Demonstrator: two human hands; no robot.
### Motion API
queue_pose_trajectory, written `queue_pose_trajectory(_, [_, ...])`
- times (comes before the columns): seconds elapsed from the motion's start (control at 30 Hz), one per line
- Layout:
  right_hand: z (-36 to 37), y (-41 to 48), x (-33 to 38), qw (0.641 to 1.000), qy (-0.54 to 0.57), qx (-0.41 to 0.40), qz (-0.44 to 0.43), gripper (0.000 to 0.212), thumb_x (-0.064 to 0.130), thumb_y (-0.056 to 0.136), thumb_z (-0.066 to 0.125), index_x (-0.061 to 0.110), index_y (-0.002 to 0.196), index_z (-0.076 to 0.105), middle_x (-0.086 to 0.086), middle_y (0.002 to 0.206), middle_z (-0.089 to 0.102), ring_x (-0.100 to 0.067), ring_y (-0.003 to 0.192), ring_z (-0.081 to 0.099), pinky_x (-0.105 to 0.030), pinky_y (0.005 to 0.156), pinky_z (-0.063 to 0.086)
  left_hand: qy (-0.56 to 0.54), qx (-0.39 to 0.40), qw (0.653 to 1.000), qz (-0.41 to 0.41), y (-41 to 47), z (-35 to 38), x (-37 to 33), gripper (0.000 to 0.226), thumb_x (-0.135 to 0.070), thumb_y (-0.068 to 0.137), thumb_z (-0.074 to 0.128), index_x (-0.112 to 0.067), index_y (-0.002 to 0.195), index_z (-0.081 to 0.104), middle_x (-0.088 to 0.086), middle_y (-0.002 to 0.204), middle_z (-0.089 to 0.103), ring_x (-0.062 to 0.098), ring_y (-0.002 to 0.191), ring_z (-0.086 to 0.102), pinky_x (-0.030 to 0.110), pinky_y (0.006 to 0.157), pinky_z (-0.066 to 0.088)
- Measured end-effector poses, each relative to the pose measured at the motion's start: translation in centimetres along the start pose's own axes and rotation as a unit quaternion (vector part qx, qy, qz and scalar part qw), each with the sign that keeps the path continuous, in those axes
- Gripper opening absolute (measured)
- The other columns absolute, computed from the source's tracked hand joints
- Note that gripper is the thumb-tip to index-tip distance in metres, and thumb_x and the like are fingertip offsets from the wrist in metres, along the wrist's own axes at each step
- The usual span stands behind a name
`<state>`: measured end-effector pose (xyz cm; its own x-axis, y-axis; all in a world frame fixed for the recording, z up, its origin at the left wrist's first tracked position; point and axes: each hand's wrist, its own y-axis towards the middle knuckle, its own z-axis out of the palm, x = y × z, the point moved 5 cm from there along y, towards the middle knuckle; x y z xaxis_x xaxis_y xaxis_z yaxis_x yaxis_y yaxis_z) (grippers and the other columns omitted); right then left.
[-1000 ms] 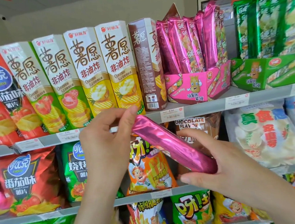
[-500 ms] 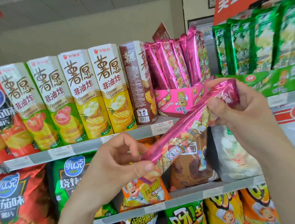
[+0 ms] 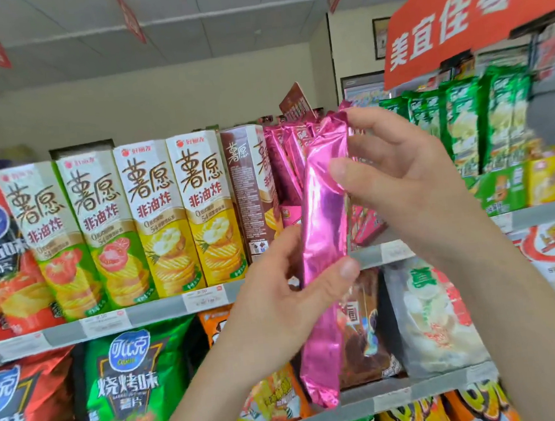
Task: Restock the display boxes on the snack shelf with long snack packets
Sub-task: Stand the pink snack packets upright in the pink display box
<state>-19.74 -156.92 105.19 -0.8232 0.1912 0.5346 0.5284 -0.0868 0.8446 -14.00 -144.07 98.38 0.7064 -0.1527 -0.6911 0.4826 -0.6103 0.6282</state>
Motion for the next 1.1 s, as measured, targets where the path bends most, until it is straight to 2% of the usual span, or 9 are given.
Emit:
queue_pose_trajectory(0.1, [-1.8, 0.5, -1.4, 0.999, -0.016, -0.011, 0.031, 0.028, 0.045, 0.092, 0.057, 0.034, 0.118, 0.059, 0.010, 0.096, 0.072, -0.005, 0.083, 0.068, -0.023, 0.074, 0.056, -0.007, -0.080, 0.996, 0.030, 1.4, -0.9, -0.7, 0.035, -0.048, 0.076, 0.073, -0.023, 0.100, 0.067, -0.004, 0.088, 0.074, 0.011, 0.078, 0.068, 0.026, 0.068, 0.054])
queue_pose_trajectory(0.17, [-3.9, 0.6, -3.5, 0.976, -0.209, -0.040, 0.055, 0.035, 0.057, 0.091, 0.049, 0.039, 0.119, 0.058, 0.015, 0.101, 0.069, 0.000, 0.093, 0.065, -0.020, 0.083, 0.052, -0.026, -0.125, 0.991, 0.043, 2.1, -1.8, -1.0, 0.030, -0.043, 0.077, 0.078, -0.024, 0.097, 0.066, -0.013, 0.081, 0.073, 0.000, 0.072, 0.066, 0.013, 0.061, 0.049])
queue_pose_trajectory(0.27, [-5.0, 0.2, -7.7, 0.857, -0.502, 0.052, 0.107, 0.044, 0.053, 0.094, 0.047, 0.028, 0.129, 0.056, 0.008, 0.116, 0.063, -0.013, 0.112, 0.055, -0.035, 0.095, 0.046, -0.065, -0.162, 0.984, 0.038, 3.7, -2.7, -0.9, 0.036, -0.036, 0.076, 0.069, -0.021, 0.108, 0.061, -0.014, 0.085, 0.074, -0.002, 0.077, 0.069, 0.010, 0.063, 0.050])
queue_pose_trajectory(0.37, [-4.9, -0.5, -10.3, 0.782, -0.609, 0.099, 0.085, 0.050, 0.051, 0.092, 0.046, 0.020, 0.129, 0.058, 0.000, 0.114, 0.060, -0.023, 0.114, 0.048, -0.042, 0.093, 0.046, -0.038, -0.183, 0.981, 0.045, 5.6, -2.6, -1.2, 0.035, -0.037, 0.076, 0.067, -0.027, 0.108, 0.059, -0.017, 0.089, 0.073, -0.001, 0.083, 0.069, 0.011, 0.066, 0.051])
queue_pose_trajectory(0.5, [-5.7, 0.0, -10.5, 0.809, -0.584, 0.069, 0.024, 0.030, 0.041, 0.087, 0.061, 0.018, 0.105, 0.067, 0.004, 0.090, 0.056, -0.023, 0.097, 0.054, -0.037, 0.077, 0.047, 0.027, -0.227, 0.970, 0.087, 9.0, -2.2, -2.3, 0.030, -0.037, 0.076, 0.070, -0.023, 0.098, 0.055, -0.020, 0.078, 0.068, -0.003, 0.076, 0.066, 0.014, 0.069, 0.053])
queue_pose_trajectory(0.67, [-6.8, 0.2, -10.8, 0.836, -0.539, 0.102, 0.000, 0.044, 0.055, 0.091, 0.050, 0.025, 0.115, 0.069, 0.009, 0.102, 0.066, -0.016, 0.102, 0.057, -0.038, 0.080, 0.052, 0.141, -0.229, 0.957, 0.106, 14.8, -1.5, -3.0, 0.041, -0.026, 0.084, 0.077, -0.029, 0.108, 0.044, -0.018, 0.088, 0.066, 0.008, 0.087, 0.067, 0.043, 0.083, 0.058])
queue_pose_trajectory(0.77, [-7.4, -0.2, -10.5, 0.851, -0.517, 0.081, -0.053, 0.031, 0.041, 0.091, 0.061, 0.020, 0.111, 0.072, 0.006, 0.103, 0.071, -0.017, 0.098, 0.062, -0.035, 0.080, 0.055, 0.203, -0.167, 0.961, 0.084, 17.3, 0.6, -2.2, 0.056, -0.025, 0.082, 0.077, -0.020, 0.121, 0.037, -0.010, 0.095, 0.064, 0.002, 0.083, 0.067, 0.040, 0.081, 0.059])
queue_pose_trajectory(0.87, [-8.0, -0.7, -10.1, 0.874, -0.474, 0.058, -0.089, 0.024, 0.028, 0.088, 0.062, 0.017, 0.105, 0.075, 0.006, 0.102, 0.074, -0.015, 0.093, 0.068, -0.034, 0.079, 0.058, 0.195, -0.169, 0.965, 0.036, 18.6, 0.8, -1.2, 0.066, -0.028, 0.078, 0.079, -0.019, 0.125, 0.034, -0.004, 0.093, 0.063, 0.014, 0.081, 0.070, 0.047, 0.076, 0.060])
queue_pose_trajectory(1.1, [-10.2, -0.8, -8.8, 0.905, -0.397, 0.005, -0.154, 0.022, 0.023, 0.088, 0.055, 0.012, 0.084, 0.074, 0.002, 0.075, 0.072, -0.017, 0.065, 0.067, -0.037, 0.056, 0.056, 0.179, -0.183, 0.967, -0.004, 19.5, -0.3, -0.8, 0.049, -0.031, 0.066, 0.077, -0.024, 0.104, 0.047, -0.007, 0.076, 0.067, 0.020, 0.071, 0.070, 0.050, 0.073, 0.060])
